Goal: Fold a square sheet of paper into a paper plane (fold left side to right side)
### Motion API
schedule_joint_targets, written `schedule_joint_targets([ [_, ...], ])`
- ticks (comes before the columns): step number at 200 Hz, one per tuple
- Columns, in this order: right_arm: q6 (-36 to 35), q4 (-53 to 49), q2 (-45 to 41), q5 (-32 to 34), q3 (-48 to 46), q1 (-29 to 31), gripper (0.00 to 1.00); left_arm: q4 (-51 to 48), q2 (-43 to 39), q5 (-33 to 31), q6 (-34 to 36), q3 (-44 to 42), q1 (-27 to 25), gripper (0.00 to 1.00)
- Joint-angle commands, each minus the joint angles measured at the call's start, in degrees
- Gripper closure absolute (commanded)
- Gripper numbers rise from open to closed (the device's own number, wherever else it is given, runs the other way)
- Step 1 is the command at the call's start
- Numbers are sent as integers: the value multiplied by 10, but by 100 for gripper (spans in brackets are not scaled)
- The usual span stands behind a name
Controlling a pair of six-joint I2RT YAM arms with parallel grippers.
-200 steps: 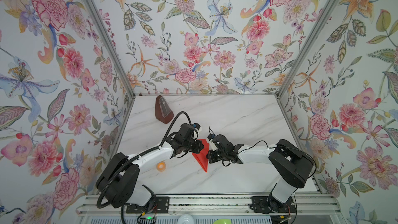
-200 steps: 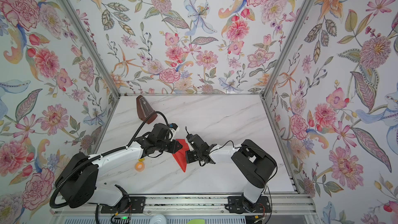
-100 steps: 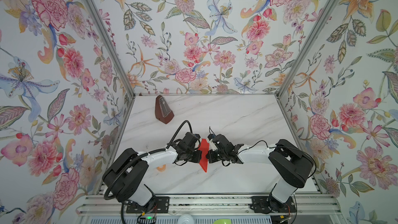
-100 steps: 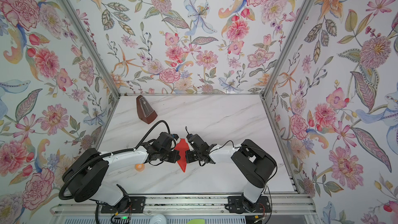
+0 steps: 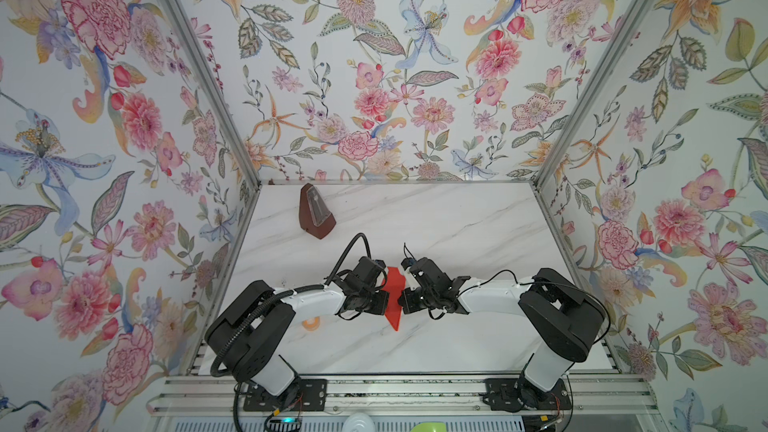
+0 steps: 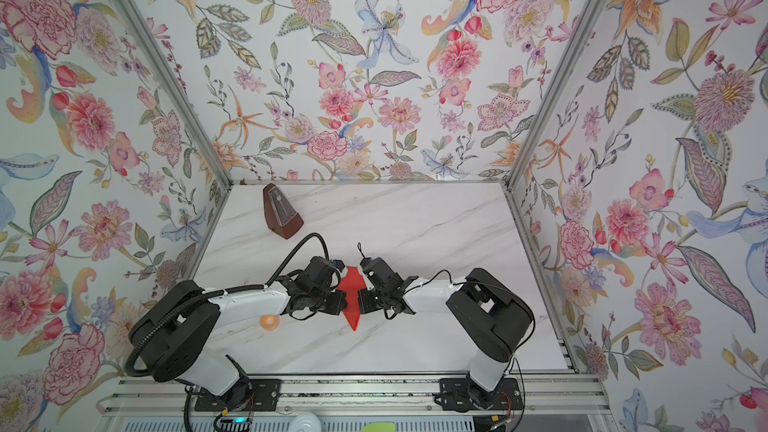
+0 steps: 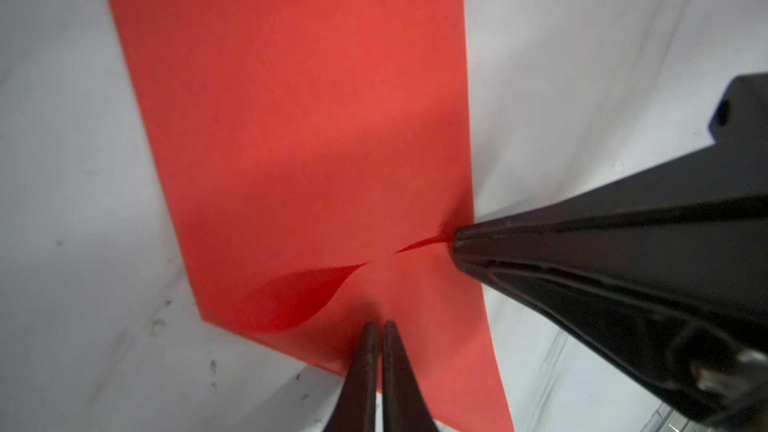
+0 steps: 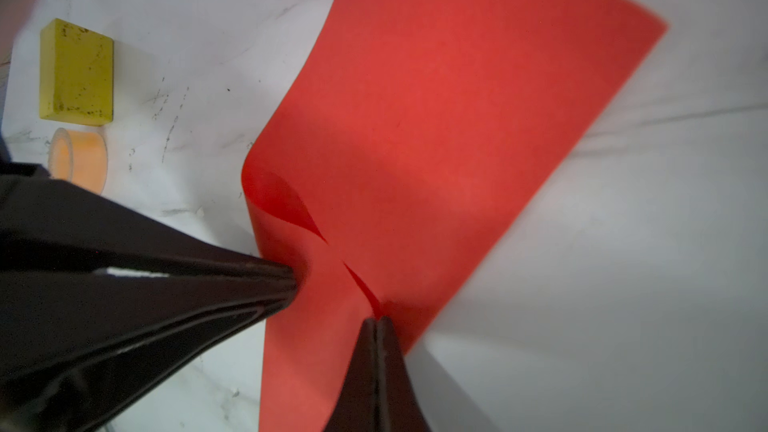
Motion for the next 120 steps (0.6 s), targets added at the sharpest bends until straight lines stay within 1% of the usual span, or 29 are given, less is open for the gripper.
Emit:
schedule_joint_targets([
  [1,-7,-44,9,8,16,-5,100,-17,25,-14,0,-19,3,91],
  [6,-7,-48,8,11,19,-6,100,-19,25,-15,-1,-19,4,91],
  [17,-6,-63,0,17,25,-7,92,-21,24,-17,-5,-20,4,92],
  [35,6,-85,-22,27,35,-7,75,-19,16,-20,-17,-26,3,93],
  [46,22,-95,-37,35,37,-7,68,-16,8,-24,-30,-30,4,94],
  [69,88,-104,-64,29,33,-6,62,1,-4,-27,-66,-43,3,98],
  [78,119,-106,-68,12,32,-5,63,10,-3,-28,-82,-50,3,99],
  [83,134,-106,-69,3,32,-4,66,16,-24,-28,-90,-53,3,100],
  [92,158,-107,-72,-12,33,0,73,26,-30,-29,-105,-60,2,100],
  [107,185,-100,-79,-14,33,18,87,39,-39,-30,-126,-71,-1,100],
  [120,216,-93,-77,-33,39,27,94,45,-43,-34,-138,-75,-4,100],
])
